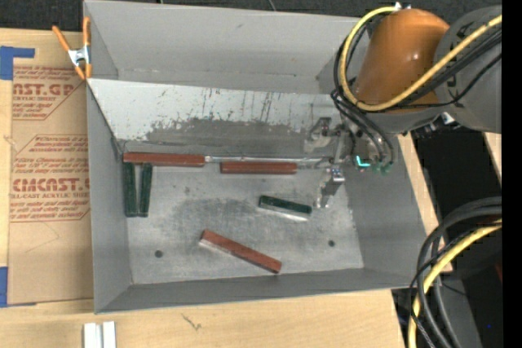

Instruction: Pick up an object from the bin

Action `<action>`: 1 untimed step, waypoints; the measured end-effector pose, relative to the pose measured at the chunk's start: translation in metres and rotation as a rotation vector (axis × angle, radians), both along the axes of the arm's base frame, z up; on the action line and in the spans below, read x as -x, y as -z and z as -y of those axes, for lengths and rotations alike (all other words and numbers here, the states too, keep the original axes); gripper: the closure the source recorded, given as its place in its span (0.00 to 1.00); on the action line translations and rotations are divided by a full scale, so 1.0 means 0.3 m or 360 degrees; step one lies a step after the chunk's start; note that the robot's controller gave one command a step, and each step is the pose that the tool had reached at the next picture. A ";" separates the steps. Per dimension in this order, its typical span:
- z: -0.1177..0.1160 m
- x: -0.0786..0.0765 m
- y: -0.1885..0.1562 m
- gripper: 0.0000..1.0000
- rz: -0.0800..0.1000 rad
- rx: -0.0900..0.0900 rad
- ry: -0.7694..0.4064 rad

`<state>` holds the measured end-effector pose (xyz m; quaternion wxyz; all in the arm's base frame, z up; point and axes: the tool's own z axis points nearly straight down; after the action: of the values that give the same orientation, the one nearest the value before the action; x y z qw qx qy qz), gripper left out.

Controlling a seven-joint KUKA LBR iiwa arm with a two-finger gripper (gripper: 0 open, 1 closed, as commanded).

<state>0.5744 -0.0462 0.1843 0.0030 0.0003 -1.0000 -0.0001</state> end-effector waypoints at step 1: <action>0.000 -0.006 -0.016 0.00 0.0013 0.0001 -0.0001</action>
Offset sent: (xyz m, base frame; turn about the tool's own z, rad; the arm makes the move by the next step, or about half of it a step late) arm -0.0154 0.0303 -0.0603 0.0007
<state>0.5761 -0.0462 0.1890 -0.0010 0.0005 -1.0000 0.0003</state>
